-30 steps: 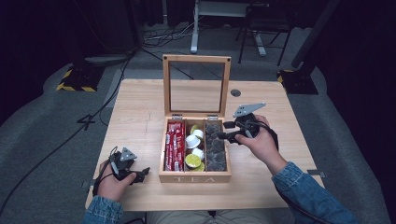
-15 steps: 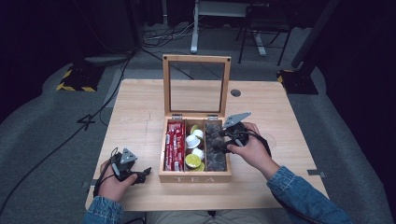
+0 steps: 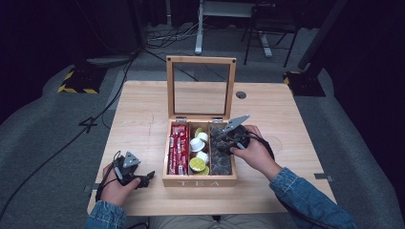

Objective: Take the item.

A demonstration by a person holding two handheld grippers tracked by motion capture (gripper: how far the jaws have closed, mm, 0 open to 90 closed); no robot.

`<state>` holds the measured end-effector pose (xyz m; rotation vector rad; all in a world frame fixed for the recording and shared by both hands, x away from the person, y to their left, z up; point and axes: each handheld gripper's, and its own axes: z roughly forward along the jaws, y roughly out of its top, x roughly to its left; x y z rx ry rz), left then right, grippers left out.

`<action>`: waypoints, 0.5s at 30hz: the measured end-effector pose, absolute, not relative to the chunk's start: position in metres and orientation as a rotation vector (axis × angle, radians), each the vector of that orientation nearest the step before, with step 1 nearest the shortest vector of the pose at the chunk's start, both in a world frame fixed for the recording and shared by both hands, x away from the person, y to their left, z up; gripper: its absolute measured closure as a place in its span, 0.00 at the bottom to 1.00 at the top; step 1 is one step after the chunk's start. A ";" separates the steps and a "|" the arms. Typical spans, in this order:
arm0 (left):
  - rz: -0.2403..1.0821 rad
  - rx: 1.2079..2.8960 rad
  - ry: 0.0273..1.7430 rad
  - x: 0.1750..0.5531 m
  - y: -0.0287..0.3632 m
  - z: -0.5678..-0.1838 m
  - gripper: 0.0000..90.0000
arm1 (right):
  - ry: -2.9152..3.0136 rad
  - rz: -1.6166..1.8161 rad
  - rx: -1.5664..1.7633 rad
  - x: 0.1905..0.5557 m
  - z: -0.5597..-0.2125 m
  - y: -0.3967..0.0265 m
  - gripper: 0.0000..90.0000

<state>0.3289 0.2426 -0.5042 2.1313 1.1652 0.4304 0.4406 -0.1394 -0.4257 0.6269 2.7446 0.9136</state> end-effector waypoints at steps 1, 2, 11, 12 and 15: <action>0.430 2.132 1.165 0.329 0.243 -0.504 0.16 | 2.745 0.899 0.613 0.440 -0.426 -0.138 0.60; 0.430 2.132 1.166 0.329 0.243 -0.504 0.16 | 2.744 0.870 0.591 0.440 -0.427 -0.136 0.62; 0.430 2.132 1.165 0.329 0.243 -0.504 0.16 | 2.732 0.839 0.582 0.437 -0.427 -0.135 0.80; 0.430 2.131 1.165 0.329 0.243 -0.504 0.16 | 2.729 0.855 0.585 0.437 -0.425 -0.136 0.80; 0.430 2.132 1.165 0.329 0.243 -0.504 0.16 | 2.715 0.895 0.595 0.436 -0.422 -0.139 0.81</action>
